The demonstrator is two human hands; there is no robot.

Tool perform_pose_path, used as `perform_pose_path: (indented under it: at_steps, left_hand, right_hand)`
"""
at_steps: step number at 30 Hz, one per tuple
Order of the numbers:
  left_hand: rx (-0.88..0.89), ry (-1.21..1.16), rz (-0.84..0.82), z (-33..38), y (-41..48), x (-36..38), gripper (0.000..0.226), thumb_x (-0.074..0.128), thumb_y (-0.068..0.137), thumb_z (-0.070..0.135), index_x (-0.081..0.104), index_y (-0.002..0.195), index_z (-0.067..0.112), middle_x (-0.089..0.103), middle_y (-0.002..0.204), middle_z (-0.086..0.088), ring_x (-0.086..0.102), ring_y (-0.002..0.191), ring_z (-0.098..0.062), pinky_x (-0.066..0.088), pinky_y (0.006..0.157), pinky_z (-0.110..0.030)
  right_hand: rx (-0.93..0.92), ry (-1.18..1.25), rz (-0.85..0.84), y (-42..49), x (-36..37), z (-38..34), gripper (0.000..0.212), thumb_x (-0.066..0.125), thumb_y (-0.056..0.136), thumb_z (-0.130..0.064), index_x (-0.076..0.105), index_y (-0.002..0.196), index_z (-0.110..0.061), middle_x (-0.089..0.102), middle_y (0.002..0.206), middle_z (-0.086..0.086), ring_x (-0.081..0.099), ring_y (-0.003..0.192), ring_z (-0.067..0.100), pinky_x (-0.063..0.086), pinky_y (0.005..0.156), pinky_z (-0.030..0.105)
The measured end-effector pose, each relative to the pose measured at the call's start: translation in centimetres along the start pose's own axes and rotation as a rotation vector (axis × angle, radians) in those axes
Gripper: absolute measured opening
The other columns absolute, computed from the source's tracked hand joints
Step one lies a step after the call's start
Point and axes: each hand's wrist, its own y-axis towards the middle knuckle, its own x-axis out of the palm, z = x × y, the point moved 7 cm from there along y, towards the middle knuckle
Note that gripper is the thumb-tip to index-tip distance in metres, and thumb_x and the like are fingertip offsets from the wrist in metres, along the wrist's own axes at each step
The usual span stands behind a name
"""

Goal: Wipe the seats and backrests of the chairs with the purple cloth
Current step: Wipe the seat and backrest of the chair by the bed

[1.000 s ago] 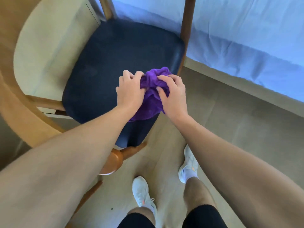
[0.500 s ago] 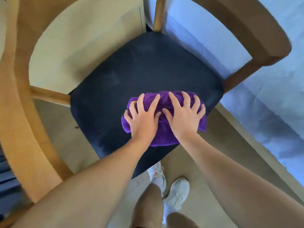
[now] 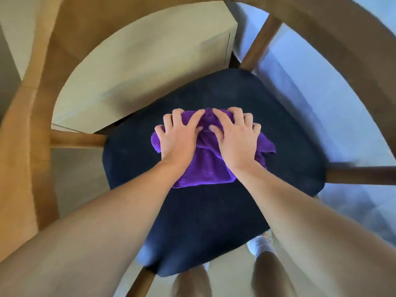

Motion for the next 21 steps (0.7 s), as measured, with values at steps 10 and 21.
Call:
perform_pose_path:
  at_steps: [10,21]
  left_hand:
    - [-0.294,-0.049,-0.267,2.5,-2.0,-0.8,0.040,0.044,0.103,0.033,0.034,0.142,0.039,0.032,0.142,-0.008,0.037,0.120,-0.032,0.038,0.092,-0.049]
    - [-0.131,-0.585,0.035,6.1,-3.5,-15.2,0.030,0.058,0.098,0.020,0.063,0.127,0.026,0.050,0.122,0.000,0.048,0.113,-0.024,0.043,0.101,-0.039]
  right_hand:
    - [-0.105,-0.021,-0.346,-0.9,-0.8,0.9,0.049,0.054,0.098,-0.041,0.042,0.145,-0.033,0.045,0.137,0.001,0.049,0.112,0.029,0.037,0.089,0.043]
    - [0.042,0.533,-0.139,-1.2,-15.8,0.0,0.047,0.065,0.090,-0.023,0.052,0.135,-0.028,0.049,0.125,-0.002,0.057,0.106,0.023,0.050,0.090,0.047]
